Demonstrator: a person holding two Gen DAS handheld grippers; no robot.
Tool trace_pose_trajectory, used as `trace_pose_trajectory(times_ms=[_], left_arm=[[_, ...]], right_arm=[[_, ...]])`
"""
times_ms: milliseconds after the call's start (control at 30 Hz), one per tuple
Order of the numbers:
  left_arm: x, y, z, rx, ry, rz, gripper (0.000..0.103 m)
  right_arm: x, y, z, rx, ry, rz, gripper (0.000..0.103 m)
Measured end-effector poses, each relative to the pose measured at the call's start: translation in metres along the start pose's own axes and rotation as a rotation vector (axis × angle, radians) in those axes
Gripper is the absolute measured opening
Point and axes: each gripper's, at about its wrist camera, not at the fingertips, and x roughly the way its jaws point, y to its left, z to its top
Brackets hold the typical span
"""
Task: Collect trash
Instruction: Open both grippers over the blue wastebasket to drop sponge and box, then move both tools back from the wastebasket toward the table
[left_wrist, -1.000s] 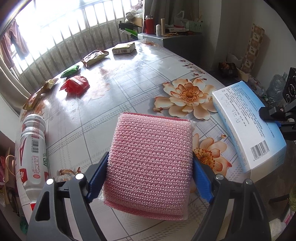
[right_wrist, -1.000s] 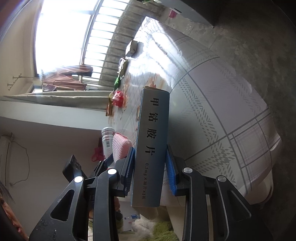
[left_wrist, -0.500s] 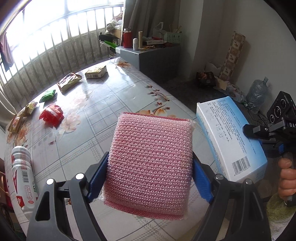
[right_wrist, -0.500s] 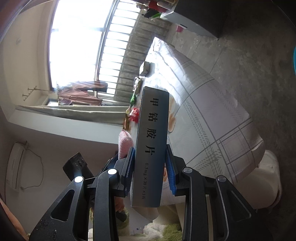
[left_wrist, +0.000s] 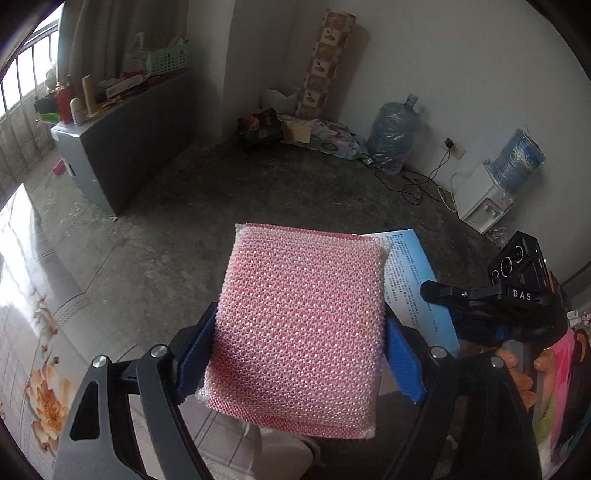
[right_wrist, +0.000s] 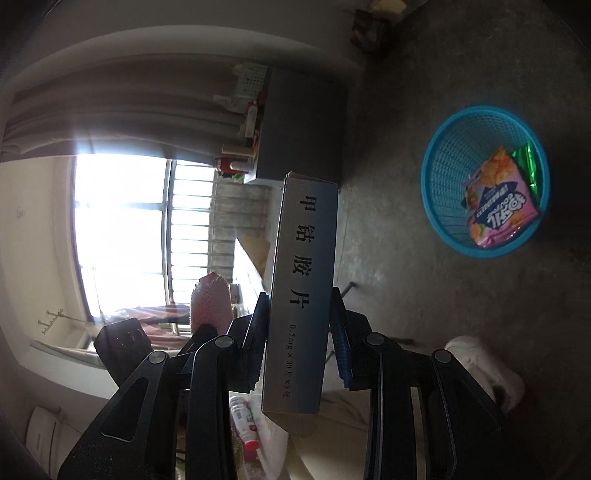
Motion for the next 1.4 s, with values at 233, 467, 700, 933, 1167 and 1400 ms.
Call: trace_pose_trajectory(times_ms=[233,467,700,933,1167,1400], left_arm=[[0.099,-0.023,0.057,-0.032,0.035,0.062,0.098],[0.101,0.004,0.042,-0.141,0.048,0.064,0.098],[0.04,0.017,0.016,-0.163,-0.026,0.04,0.097],[-0.047,0.026,-0.021,-0.152,-0.138,0.041,0.098],[-0.14,0.066,-0.078,-0.237,-0.266,0.111,0.098],[-0.229,0.119,-0.159,-0.381,-0.387,0.286,0.098]], right_arm=[[0.01,-0.082,0.061,0.178,-0.128,-0.12,0.065],[0.021,-0.171,0.042,0.381,-0.124,-0.207,0.065],[0.003,-0.148,0.006,0.249,-0.109,-0.326,0.065],[0.002,-0.059,-0.015,-0.14,-0.107,-0.567,0.074],[0.023,0.031,-0.061,-0.502,-0.136,-0.693,0.091],[0.062,0.095,-0.106,-0.787,-0.199,-0.827,0.095]])
